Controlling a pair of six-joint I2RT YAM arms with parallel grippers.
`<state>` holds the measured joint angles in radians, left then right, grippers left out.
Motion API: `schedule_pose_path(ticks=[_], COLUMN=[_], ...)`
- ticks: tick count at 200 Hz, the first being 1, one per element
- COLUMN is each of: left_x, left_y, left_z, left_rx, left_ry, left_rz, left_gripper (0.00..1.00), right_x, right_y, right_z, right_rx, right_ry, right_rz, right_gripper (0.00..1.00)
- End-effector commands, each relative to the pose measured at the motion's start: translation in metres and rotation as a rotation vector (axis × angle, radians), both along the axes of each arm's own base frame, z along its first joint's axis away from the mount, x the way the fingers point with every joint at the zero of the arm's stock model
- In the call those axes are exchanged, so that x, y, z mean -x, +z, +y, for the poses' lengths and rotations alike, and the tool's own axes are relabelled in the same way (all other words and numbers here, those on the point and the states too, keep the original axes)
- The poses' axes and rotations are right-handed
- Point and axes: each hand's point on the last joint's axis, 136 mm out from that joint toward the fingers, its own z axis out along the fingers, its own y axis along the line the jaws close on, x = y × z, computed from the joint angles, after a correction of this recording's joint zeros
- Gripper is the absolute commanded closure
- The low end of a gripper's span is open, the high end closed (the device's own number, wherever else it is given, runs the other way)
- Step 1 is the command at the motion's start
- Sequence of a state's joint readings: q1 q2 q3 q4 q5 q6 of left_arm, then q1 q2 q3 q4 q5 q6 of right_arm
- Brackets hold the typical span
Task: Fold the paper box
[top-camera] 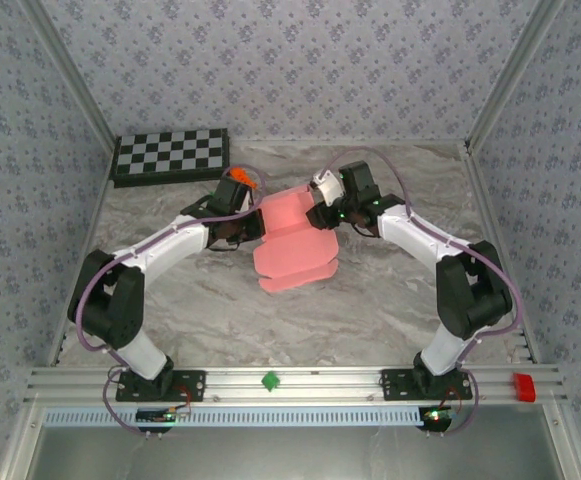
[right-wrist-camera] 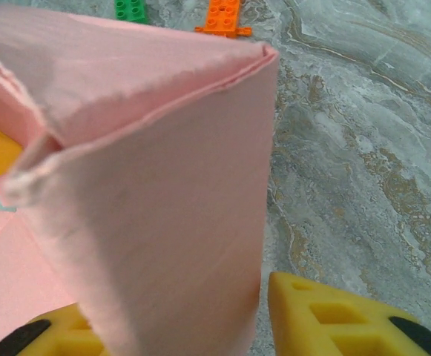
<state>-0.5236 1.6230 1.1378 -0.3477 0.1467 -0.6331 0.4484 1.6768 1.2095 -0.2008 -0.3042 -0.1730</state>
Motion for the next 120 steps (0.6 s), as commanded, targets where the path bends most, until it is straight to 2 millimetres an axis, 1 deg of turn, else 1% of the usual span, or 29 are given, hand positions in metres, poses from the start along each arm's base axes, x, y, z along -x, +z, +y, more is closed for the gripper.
schedule_pose_path(ticks=[1, 17, 60, 120], left_x=[-0.005, -0.005, -0.005, -0.007], left_y=[0.011, 0.010, 0.008, 0.006], left_z=[-0.006, -0.006, -0.006, -0.005], left_rx=[0.028, 0.027, 0.026, 0.020], left_ry=[-0.011, -0.009, -0.006, 0.002], left_rz=[-0.008, -0.007, 0.001, 0.007], left_gripper=[1.00, 1.00, 1.00, 1.00], right_x=[-0.007, -0.008, -0.008, -0.011], right_y=[0.000, 0.000, -0.004, -0.010], right_z=[0.001, 0.002, 0.005, 0.003], right_rx=[0.013, 0.020, 0.053, 0.114], right_ry=[-0.025, -0.035, -0.051, -0.096], right_rz=[-0.024, -0.029, -0.048, -0.072], right_gripper=[0.63, 0.65, 0.68, 0.73])
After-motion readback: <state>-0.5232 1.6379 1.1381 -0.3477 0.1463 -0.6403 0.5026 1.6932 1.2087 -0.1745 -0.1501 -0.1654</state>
